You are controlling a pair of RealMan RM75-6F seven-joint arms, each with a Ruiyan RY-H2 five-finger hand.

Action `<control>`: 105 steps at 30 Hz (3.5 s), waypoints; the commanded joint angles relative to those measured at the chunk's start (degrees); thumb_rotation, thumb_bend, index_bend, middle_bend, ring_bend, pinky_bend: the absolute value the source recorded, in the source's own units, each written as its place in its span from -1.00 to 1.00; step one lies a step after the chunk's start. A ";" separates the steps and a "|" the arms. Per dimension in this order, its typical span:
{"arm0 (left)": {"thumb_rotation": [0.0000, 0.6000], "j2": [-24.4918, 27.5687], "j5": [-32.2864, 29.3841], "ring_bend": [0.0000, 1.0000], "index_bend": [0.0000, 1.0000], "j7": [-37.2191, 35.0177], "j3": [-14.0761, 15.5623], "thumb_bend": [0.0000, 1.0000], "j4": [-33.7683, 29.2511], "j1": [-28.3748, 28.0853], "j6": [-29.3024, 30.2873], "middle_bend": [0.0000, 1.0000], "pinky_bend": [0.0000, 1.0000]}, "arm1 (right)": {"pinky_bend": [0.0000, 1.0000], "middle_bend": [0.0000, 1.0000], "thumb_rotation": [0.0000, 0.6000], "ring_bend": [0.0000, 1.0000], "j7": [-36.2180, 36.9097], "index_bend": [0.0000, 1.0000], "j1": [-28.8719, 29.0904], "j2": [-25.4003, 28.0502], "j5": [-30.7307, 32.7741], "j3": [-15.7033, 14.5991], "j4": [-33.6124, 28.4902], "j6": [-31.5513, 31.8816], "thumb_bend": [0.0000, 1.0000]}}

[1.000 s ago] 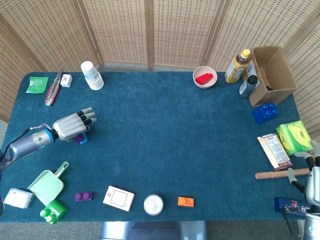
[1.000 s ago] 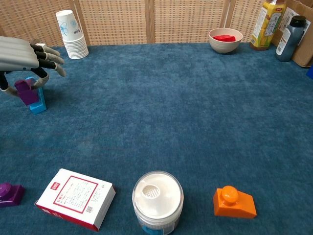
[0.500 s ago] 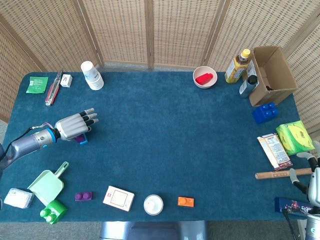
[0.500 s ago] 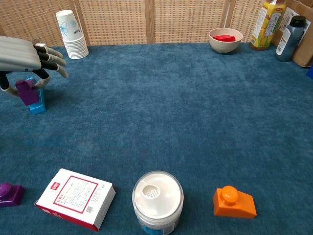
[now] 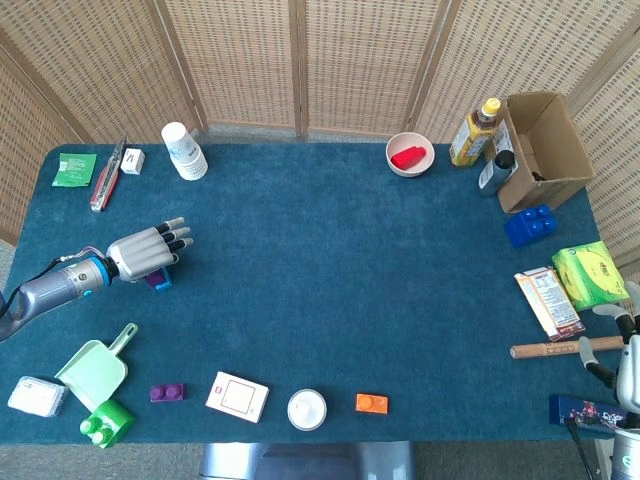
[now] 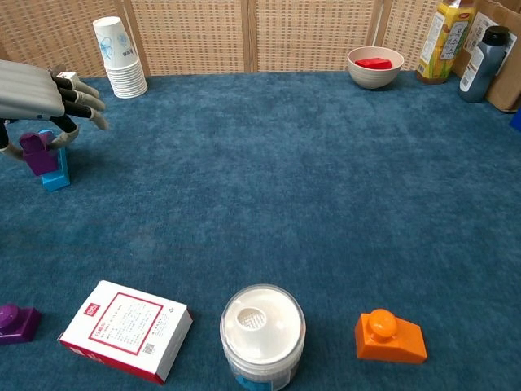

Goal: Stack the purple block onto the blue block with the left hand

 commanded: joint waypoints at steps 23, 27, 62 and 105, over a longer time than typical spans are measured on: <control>1.00 1.86 -0.62 -1.00 0.29 4.59 -0.63 -0.38 -5.14 -0.11 -2.85 -0.70 -1.00 | -1.00 -0.72 1.00 -1.00 0.60 -0.27 -0.35 -0.05 -0.35 0.11 0.28 0.59 -0.44; 1.00 1.60 -0.47 -1.00 0.29 4.97 -0.52 -0.38 -5.08 0.02 -3.10 -0.70 -1.00 | -1.00 -0.72 1.00 -1.00 0.60 -0.27 -0.31 -0.06 -0.40 0.19 0.33 0.62 -0.44; 1.00 3.56 -4.80 -1.00 -0.46 5.52 -4.09 -0.39 -9.04 1.13 -5.13 -0.87 -1.00 | -1.00 -0.72 1.00 -1.00 1.62 -0.30 -0.69 -0.08 -0.54 0.24 0.90 0.88 -0.44; -1.00 7.99 -30.39 -1.00 -0.70 -3.93 -20.87 -0.68 -33.76 11.46 -11.66 -0.93 -1.00 | -1.00 -0.72 1.00 -1.00 8.04 -0.30 0.74 -1.58 -0.06 -0.15 6.38 -2.90 -0.44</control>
